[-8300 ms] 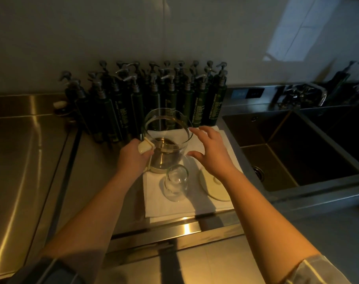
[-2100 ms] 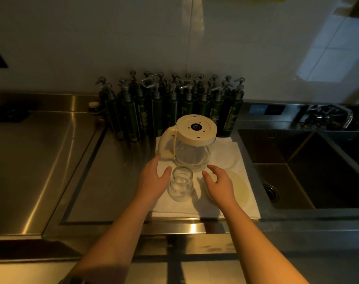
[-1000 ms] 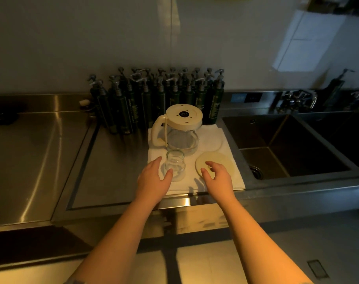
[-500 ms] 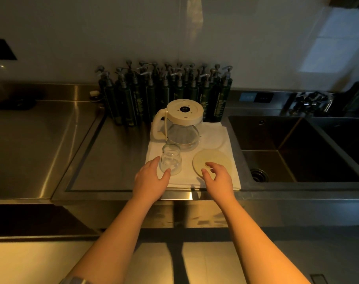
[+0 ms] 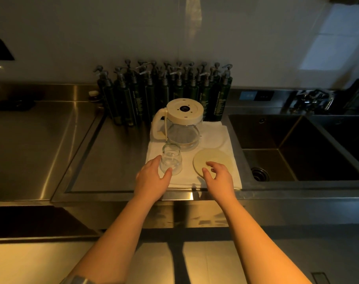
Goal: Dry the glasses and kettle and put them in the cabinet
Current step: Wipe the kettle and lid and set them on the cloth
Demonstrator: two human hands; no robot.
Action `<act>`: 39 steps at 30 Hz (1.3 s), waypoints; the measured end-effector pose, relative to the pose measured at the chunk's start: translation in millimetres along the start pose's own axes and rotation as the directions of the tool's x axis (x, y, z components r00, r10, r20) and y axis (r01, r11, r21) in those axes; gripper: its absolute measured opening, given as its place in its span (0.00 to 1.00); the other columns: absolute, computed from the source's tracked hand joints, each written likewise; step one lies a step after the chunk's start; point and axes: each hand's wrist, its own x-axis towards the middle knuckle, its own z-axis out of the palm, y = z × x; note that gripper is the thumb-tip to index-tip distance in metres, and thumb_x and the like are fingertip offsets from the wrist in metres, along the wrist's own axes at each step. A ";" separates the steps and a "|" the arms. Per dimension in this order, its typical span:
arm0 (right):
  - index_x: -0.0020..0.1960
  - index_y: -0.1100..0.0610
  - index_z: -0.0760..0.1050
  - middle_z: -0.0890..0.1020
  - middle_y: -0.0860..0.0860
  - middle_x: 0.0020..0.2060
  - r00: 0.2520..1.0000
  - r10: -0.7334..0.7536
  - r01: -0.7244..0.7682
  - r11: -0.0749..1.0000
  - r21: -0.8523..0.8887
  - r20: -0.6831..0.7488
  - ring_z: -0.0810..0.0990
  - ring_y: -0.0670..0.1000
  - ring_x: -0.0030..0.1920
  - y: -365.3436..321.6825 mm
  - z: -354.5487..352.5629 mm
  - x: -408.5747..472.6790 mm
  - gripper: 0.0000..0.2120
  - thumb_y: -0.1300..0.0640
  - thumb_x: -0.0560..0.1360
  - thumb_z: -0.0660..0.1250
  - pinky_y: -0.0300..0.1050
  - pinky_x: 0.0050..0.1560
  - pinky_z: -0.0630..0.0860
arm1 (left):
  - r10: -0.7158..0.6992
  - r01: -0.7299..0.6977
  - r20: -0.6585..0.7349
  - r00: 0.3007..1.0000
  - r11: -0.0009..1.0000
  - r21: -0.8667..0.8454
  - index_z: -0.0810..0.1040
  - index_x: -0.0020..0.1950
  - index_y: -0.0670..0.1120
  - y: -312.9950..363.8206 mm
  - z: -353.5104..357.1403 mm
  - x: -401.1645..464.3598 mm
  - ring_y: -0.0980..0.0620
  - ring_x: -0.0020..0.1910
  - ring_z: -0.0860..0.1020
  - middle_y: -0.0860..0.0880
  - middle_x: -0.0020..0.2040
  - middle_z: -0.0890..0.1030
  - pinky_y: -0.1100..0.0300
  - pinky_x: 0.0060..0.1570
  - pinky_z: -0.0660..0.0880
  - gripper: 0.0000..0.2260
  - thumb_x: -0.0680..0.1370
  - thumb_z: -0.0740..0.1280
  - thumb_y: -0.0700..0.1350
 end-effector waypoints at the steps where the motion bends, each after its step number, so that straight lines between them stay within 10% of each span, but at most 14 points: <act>1: 0.66 0.54 0.72 0.73 0.51 0.65 1.000 0.003 -0.003 1.000 0.001 0.000 0.74 0.50 0.62 -0.4 0.2 0.6 0.17 0.52 0.79 0.62 0.38 0.56 0.69 | -0.003 0.003 0.003 1.000 1.000 0.002 0.60 0.76 0.52 -0.4 0.1 1.0 0.47 0.71 0.66 0.49 0.74 0.66 0.49 0.68 0.67 0.27 0.79 0.61 0.57; 39: 0.63 0.55 0.74 0.75 0.52 0.62 0.999 -0.003 0.005 0.999 -0.036 0.041 0.75 0.50 0.60 5.3 3.8 30.6 0.15 0.53 0.79 0.63 0.42 0.57 0.72 | 0.024 -0.024 0.004 1.000 1.000 -0.016 0.63 0.75 0.51 12.2 -1.0 29.0 0.47 0.69 0.68 0.48 0.72 0.69 0.51 0.67 0.66 0.25 0.79 0.63 0.54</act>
